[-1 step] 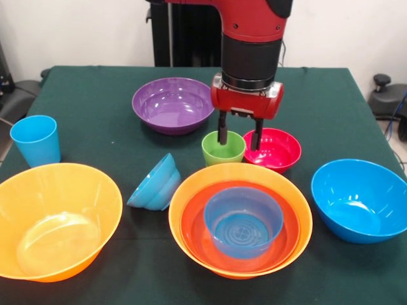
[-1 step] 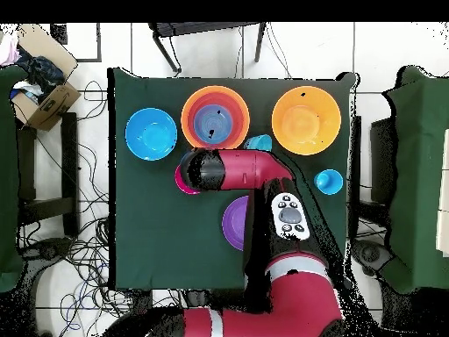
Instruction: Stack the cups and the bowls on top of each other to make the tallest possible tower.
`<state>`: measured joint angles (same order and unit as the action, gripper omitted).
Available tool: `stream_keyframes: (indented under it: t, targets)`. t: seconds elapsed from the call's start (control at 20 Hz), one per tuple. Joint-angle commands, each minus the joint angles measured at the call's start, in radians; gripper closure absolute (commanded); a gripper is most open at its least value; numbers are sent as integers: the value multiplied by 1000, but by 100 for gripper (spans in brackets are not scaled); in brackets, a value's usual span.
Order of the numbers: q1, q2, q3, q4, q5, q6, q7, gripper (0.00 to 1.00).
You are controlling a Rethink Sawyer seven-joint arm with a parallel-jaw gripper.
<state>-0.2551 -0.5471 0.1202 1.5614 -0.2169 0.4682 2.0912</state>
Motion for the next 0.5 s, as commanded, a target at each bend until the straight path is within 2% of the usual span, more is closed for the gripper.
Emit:
stream_keyframes:
  t: [0.05, 0.5]
  targets:
    - [-20, 74, 62, -9, -77, -52, -47, 0]
    - [-15, 71, 61, -12, -87, -53, -44, 0]
